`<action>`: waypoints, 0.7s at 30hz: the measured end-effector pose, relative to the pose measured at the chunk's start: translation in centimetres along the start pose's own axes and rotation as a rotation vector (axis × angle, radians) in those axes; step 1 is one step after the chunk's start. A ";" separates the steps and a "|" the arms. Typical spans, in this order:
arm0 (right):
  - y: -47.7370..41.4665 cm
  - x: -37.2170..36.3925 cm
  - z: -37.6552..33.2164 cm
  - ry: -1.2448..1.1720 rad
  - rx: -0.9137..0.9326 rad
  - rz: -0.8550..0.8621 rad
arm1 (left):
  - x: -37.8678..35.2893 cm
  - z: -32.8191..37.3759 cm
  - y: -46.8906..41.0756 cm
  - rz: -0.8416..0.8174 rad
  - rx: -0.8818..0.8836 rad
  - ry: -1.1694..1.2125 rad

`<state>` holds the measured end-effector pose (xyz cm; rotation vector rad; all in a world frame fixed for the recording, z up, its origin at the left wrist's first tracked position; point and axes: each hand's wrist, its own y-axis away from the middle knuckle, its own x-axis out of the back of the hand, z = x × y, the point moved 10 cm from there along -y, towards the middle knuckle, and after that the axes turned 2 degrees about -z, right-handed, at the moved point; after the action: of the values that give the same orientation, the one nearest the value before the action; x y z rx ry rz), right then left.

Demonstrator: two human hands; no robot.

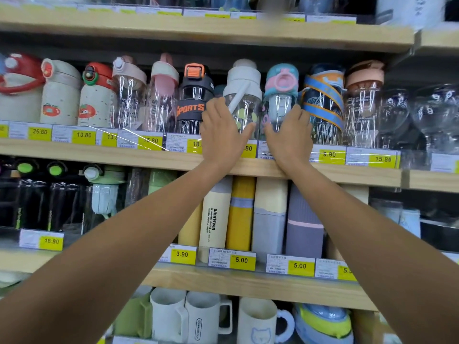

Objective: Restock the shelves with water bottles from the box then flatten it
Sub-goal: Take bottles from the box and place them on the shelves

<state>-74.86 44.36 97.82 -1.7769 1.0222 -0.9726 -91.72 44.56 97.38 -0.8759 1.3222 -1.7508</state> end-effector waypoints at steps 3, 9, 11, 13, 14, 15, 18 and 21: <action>0.1 2.2 -0.2 0.002 0.094 0.068 | 1.7 2.6 0.8 0.137 -0.166 -0.029; -1.1 6.9 3.6 0.051 0.045 0.181 | -1.2 11.0 2.5 -0.132 -0.309 0.337; -1.4 7.4 6.0 0.015 -0.020 0.171 | -3.1 13.1 2.8 -0.265 -0.234 0.426; -1.2 7.5 8.1 -0.005 -0.063 0.134 | -4.6 14.2 2.8 -0.353 -0.154 0.468; -1.1 7.3 8.8 -0.015 -0.062 0.110 | -5.3 14.4 2.7 -0.376 -0.121 0.464; -0.9 7.1 9.1 -0.027 -0.045 0.086 | -5.8 14.2 2.5 -0.388 -0.089 0.458; -0.7 6.5 9.6 -0.018 0.005 0.042 | -7.1 14.0 2.3 -0.401 -0.014 0.454; -0.8 6.0 9.7 0.004 0.002 0.019 | -7.7 14.2 2.5 -0.404 -0.009 0.370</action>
<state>-63.81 41.93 96.53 -1.7614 1.0376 -0.9654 -75.36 44.43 97.64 -0.8996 1.4577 -2.3090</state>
